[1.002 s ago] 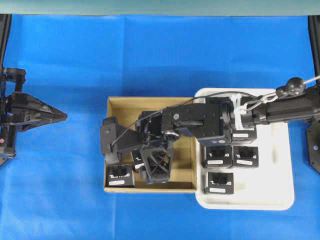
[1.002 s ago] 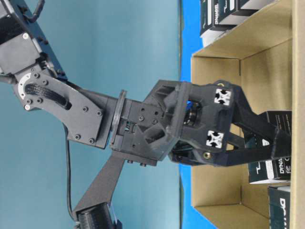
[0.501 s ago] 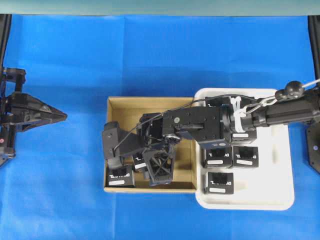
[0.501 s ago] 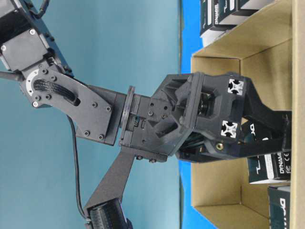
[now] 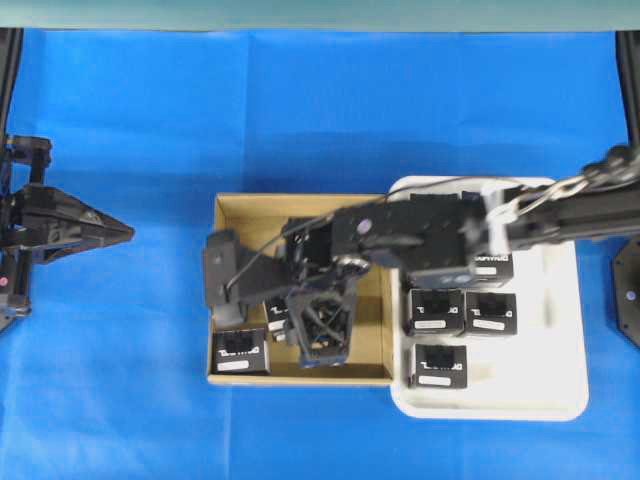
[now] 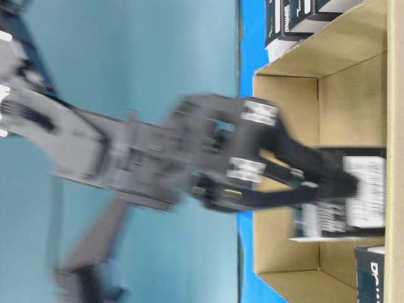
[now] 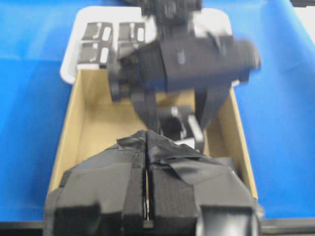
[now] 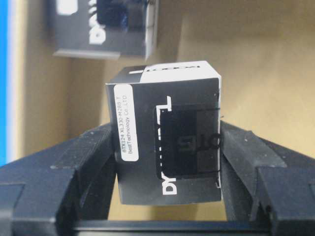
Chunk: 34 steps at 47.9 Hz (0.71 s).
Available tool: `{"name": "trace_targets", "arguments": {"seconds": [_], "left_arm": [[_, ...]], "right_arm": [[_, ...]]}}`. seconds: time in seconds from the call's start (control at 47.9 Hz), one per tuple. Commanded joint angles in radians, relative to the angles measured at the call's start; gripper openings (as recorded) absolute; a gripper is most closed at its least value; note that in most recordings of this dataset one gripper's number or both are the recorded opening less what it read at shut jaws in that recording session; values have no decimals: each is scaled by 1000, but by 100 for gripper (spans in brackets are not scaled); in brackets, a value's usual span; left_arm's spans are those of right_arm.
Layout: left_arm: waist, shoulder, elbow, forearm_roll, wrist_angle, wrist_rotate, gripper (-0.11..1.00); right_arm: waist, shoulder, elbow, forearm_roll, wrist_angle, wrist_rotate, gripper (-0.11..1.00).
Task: Pick the box from inside the cardboard box.
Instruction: 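Carry the held black box right over the white tray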
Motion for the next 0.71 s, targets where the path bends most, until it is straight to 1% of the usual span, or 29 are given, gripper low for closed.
{"name": "trace_targets", "arguments": {"seconds": [0.0, 0.167, 0.334, 0.501, 0.689], "left_arm": [[0, 6, -21, 2, -6, -2, -5], [0, 6, -23, 2, 11, 0, -5], [-3, 3, -23, 2, 31, 0, -5], [-3, 5, -25, 2, 31, 0, -5], [-5, 5, -26, 2, 31, 0, -5]], "right_arm": [[-17, -69, -14, 6, 31, 18, 62], [-32, -202, 0, 6, 89, 44, 62], [-26, -318, 34, 6, 178, 74, 62], [0, -405, 98, 6, 275, 127, 62], [60, -500, 210, 6, 268, 215, 62]]}}
